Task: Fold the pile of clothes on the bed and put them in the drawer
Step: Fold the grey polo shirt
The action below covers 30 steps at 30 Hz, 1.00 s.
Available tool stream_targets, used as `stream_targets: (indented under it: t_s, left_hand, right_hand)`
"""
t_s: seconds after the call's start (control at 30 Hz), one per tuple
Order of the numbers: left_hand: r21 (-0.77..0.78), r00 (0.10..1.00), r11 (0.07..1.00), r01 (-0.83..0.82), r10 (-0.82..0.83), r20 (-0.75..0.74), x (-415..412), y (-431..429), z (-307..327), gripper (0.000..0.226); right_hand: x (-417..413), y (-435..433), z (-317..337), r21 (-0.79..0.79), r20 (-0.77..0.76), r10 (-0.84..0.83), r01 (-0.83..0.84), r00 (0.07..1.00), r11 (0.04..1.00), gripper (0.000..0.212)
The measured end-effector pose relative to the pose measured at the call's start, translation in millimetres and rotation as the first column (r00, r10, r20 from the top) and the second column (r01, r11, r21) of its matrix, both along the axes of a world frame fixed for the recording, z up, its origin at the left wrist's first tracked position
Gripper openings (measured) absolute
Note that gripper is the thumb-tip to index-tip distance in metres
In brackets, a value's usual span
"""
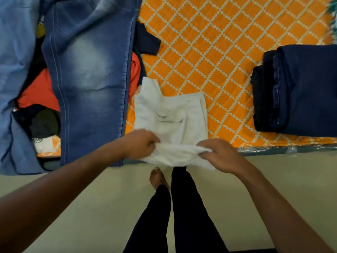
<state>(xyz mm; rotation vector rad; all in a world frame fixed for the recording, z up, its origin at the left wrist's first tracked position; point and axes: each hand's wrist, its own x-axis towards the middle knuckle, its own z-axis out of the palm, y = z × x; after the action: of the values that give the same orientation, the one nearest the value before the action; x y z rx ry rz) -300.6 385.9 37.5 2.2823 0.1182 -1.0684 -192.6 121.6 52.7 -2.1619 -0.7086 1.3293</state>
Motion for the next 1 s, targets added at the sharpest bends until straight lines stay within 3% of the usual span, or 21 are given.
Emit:
stream_targets:
  t_s: [0.1,0.17,0.27,0.33,0.4,0.47,0.5,0.57,0.63,0.73,0.83,0.93,1.0]
  left_hand:
    - [0.093,0.974,0.975,-0.2,0.188,0.128,55,29,6,0.036]
    - [0.2,0.955,0.943,-0.267,0.23,0.19,91,49,4,0.039]
    - [0.391,0.964,0.883,-0.261,0.221,0.145,119,63,-6,0.03]
    - [0.504,0.948,0.807,-0.307,0.216,0.231,120,64,-16,0.029]
    - [0.495,0.859,0.75,-0.438,0.188,0.476,113,60,-25,0.033]
    - [0.359,0.702,0.772,-0.525,0.153,0.696,96,47,-28,0.032]
    - [0.318,0.653,0.799,-0.51,0.119,0.748,85,37,-28,0.034]
    - [0.327,0.679,0.851,-0.412,0.048,0.732,61,12,-35,0.046]
    - [0.366,0.774,0.871,-0.328,0.026,0.633,35,-11,-50,0.057]
    - [0.372,0.831,0.808,-0.456,0.237,0.503,14,-19,-75,0.068]
    - [0.278,0.699,0.655,-0.702,0.559,0.446,14,-14,-79,0.083]
    - [0.169,0.561,0.56,-0.811,0.665,0.492,17,-12,-71,0.087]
    - [0.017,0.421,0.454,-0.891,0.812,0.404,19,-11,-69,0.091]
  right_hand:
    - [45,22,-4,0.073,0.07,-0.206,0.201,0.976,0.977,0.016]
    - [81,48,-14,0.149,0.141,-0.279,0.259,0.95,0.954,0.007]
    - [114,82,-42,0.169,0.161,-0.313,0.287,0.936,0.943,0.01]
    - [119,93,-66,0.113,0.241,-0.332,0.313,0.912,0.943,0.022]
    - [112,95,-75,0.116,0.507,-0.341,0.33,0.791,0.937,0.034]
    - [92,93,-70,0.268,0.729,-0.366,0.251,0.578,0.93,0.031]
    - [76,94,-65,0.348,0.763,-0.387,0.177,0.517,0.921,0.028]
    - [42,96,-63,0.344,0.781,-0.29,0.007,0.553,0.939,0.032]
    - [12,94,-73,0.16,0.763,-0.07,-0.083,0.642,0.984,0.044]
    - [17,80,-99,-0.049,0.683,-0.049,0.112,0.729,0.993,0.058]
    - [39,64,-108,-0.105,0.609,-0.188,0.313,0.771,0.944,0.068]
    - [43,62,-97,-0.033,0.572,-0.321,0.413,0.755,0.91,0.072]
    - [38,63,-90,0.003,0.439,-0.477,0.529,0.762,0.849,0.079]
